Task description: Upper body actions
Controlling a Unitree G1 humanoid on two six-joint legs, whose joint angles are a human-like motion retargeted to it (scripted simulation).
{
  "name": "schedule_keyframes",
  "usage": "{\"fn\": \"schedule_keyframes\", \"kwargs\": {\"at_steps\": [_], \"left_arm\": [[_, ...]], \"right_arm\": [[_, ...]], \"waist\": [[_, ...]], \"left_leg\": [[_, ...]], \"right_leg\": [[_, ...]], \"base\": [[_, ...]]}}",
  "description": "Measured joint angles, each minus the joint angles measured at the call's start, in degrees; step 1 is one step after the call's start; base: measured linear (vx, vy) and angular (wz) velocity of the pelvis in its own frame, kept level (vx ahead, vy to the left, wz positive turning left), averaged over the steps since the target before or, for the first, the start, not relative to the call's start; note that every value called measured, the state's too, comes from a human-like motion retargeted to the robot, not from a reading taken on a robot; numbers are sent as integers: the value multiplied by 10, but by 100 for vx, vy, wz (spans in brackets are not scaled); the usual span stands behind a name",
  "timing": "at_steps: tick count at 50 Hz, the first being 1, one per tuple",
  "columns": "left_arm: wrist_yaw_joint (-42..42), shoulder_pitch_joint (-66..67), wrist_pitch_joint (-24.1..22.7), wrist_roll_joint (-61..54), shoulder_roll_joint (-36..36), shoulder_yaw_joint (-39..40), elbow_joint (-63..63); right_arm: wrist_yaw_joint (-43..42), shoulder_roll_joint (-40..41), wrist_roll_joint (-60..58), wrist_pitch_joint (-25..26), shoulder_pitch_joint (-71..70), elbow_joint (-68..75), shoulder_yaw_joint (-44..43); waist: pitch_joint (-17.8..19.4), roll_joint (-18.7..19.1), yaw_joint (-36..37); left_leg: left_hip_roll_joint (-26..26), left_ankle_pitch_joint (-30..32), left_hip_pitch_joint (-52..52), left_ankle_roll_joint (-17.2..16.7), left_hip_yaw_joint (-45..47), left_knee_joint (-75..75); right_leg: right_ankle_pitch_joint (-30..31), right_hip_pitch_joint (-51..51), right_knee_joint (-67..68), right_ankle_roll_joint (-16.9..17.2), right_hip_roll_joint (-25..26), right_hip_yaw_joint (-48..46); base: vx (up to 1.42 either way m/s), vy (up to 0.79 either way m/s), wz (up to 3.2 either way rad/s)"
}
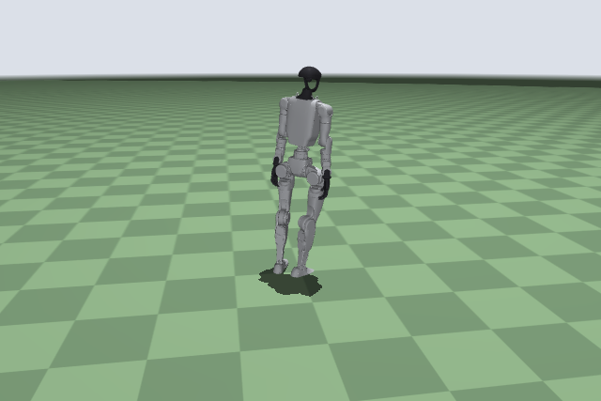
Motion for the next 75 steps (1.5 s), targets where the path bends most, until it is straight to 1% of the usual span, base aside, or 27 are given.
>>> {"fn": "schedule_keyframes", "kwargs": {"at_steps": [46,75], "left_arm": [[-1,-6,-1,-2,-5,8,2],[-5,-4,-2,2,-7,7,2]], "right_arm": [[1,3,-3,0,-1,-2,6],[-13,2,-1,-4,0,0,5]], "waist": [[-7,7,-6],[-8,8,-6]], "left_leg": [[3,-1,-6,-1,3,-1],[1,-2,-8,-1,1,1]], "right_leg": [[-1,-7,-1,0,4,3],[-2,-5,-2,0,2,1]], "base": [[0,0,0],[0,0,0]]}}
